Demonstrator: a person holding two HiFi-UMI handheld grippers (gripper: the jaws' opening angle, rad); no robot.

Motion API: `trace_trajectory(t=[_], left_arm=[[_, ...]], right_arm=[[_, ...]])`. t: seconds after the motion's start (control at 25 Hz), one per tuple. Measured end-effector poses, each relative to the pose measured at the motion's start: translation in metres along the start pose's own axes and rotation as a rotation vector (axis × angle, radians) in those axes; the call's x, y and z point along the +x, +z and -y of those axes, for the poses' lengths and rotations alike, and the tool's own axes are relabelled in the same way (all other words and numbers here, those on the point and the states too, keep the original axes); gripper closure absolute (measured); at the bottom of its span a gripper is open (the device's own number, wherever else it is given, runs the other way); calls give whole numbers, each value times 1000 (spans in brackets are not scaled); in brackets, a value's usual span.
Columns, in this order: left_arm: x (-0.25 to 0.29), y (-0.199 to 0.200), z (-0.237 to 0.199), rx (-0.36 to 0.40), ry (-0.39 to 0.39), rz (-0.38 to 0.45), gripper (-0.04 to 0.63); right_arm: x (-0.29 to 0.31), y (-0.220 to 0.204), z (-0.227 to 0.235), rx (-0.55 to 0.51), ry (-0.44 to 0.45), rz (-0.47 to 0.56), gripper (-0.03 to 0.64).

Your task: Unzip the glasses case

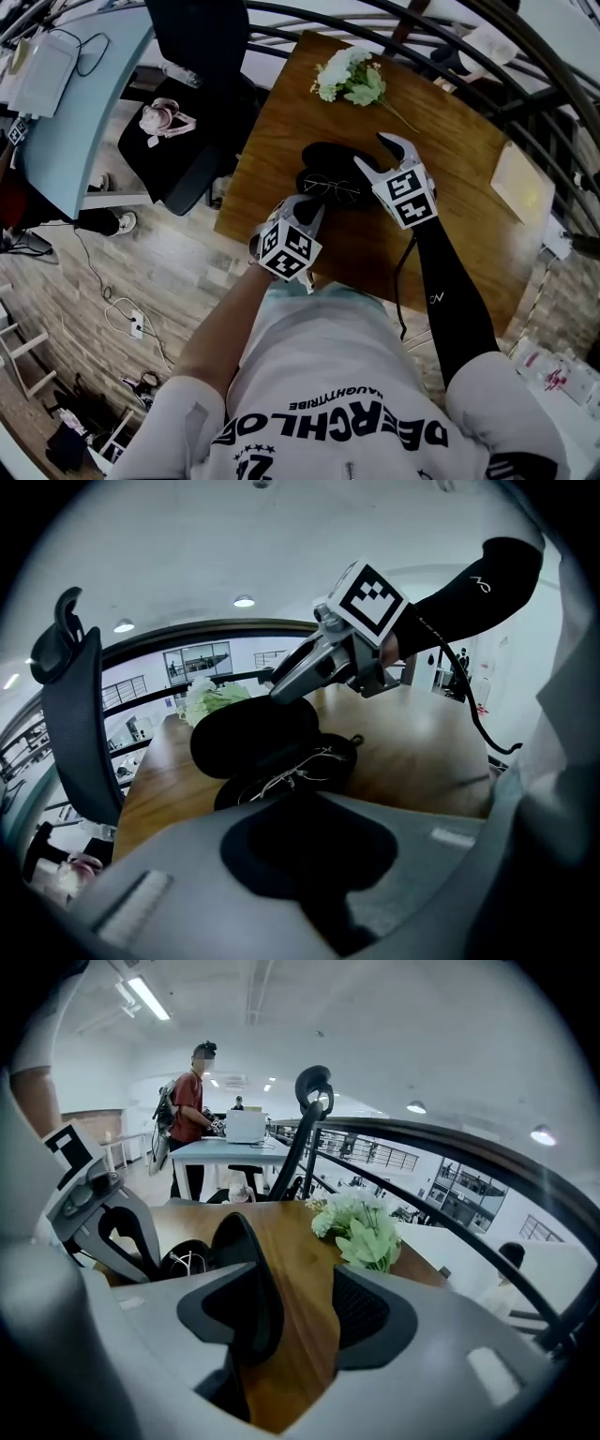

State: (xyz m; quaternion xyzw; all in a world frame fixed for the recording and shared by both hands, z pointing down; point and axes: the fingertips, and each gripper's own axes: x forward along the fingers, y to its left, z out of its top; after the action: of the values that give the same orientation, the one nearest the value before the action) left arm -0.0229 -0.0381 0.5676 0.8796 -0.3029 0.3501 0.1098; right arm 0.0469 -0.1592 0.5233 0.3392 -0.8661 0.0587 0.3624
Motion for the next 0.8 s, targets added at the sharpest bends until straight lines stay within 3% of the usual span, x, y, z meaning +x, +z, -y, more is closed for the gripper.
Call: trace_trajectory(t=[0.44, 0.64, 0.8], left_arm=[[1, -6, 3, -10, -23, -23, 574], [0, -4, 1, -1, -11, -27, 574], [2, -2, 1, 11, -10, -36, 575]], right_arm=[[31, -56, 15, 325, 9, -126, 335], [17, -42, 12, 283, 13, -60, 337], [1, -30, -2, 276, 70, 43, 337]])
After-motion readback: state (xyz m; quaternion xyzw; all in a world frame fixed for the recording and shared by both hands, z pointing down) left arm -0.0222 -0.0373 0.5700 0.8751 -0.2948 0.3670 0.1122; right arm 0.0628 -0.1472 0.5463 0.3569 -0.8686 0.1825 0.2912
